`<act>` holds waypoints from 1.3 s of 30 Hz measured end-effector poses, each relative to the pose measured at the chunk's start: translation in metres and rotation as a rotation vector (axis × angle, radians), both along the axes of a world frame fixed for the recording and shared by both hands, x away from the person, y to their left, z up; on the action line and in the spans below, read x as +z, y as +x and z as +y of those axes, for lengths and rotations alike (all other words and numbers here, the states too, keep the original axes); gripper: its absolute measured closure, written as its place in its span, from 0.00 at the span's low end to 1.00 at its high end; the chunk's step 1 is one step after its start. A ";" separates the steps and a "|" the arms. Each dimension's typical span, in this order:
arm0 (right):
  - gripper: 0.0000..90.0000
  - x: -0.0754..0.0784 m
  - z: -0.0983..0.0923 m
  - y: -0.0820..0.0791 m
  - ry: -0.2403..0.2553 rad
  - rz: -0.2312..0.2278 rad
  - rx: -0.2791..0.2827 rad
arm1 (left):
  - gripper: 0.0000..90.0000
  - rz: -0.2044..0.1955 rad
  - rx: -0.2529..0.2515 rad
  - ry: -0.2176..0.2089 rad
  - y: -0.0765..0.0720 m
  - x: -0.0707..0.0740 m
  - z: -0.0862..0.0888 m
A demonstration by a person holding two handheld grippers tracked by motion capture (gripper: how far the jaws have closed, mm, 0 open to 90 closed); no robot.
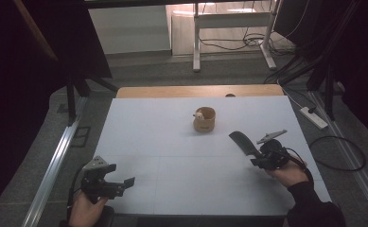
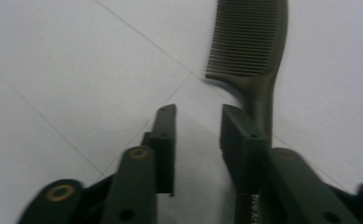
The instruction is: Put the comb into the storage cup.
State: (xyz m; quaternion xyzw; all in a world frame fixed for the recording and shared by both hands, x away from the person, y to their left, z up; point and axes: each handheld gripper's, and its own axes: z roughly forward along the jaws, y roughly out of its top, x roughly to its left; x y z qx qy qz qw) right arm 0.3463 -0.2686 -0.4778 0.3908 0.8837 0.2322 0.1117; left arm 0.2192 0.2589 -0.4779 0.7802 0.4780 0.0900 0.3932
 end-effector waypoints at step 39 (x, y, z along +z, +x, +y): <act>0.02 0.009 -0.019 0.008 0.032 -0.041 -0.107 | 0.03 -0.027 -0.024 0.068 -0.003 0.001 -0.003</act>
